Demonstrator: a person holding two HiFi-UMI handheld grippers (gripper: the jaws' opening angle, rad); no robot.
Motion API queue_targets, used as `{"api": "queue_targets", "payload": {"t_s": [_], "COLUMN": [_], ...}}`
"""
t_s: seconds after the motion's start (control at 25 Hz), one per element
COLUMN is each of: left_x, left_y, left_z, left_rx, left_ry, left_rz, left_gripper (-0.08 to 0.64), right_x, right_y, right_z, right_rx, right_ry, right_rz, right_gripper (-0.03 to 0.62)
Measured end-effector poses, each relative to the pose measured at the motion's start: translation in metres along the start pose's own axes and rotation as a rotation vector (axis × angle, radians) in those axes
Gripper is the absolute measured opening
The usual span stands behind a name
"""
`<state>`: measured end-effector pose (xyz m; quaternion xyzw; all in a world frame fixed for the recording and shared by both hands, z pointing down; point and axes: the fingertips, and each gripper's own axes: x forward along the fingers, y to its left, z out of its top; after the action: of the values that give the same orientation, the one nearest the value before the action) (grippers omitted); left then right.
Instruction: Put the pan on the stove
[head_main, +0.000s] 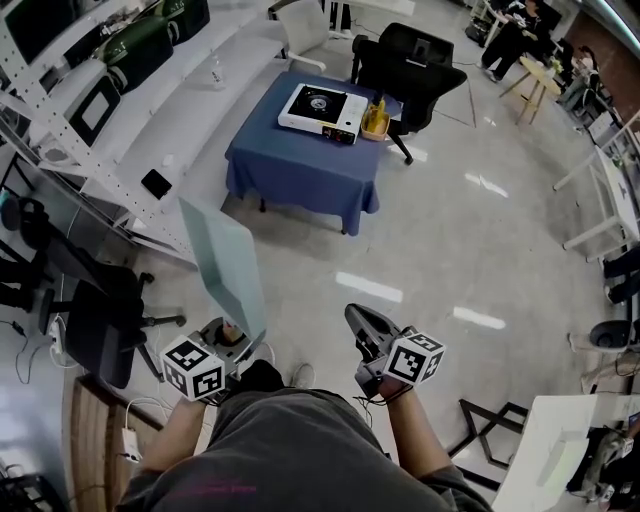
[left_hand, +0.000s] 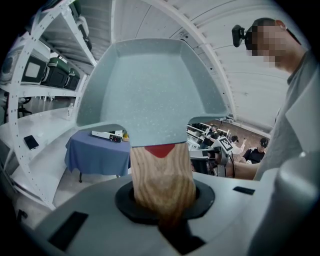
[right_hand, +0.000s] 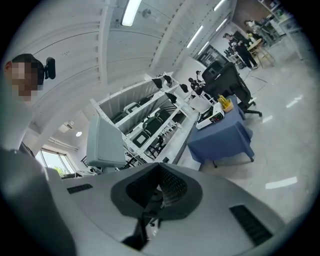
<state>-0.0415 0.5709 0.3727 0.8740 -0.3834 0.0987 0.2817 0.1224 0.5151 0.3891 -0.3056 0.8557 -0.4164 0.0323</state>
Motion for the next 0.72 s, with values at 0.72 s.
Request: {"api": "queue_targets", "payload": {"t_s": [0.72], "left_x": [0.028], "left_y": [0.063], "left_z": [0.019], "left_rx": [-0.048], "left_ry": [-0.015], "left_rz": [0.009], "left_gripper": [0.057], "right_x": [0.057], "right_y": [-0.035], "right_z": [0.025], "right_rx": [0.004], "right_ry": [0.035], "right_rz": [-0.029], "right_gripper": [0.003]}}
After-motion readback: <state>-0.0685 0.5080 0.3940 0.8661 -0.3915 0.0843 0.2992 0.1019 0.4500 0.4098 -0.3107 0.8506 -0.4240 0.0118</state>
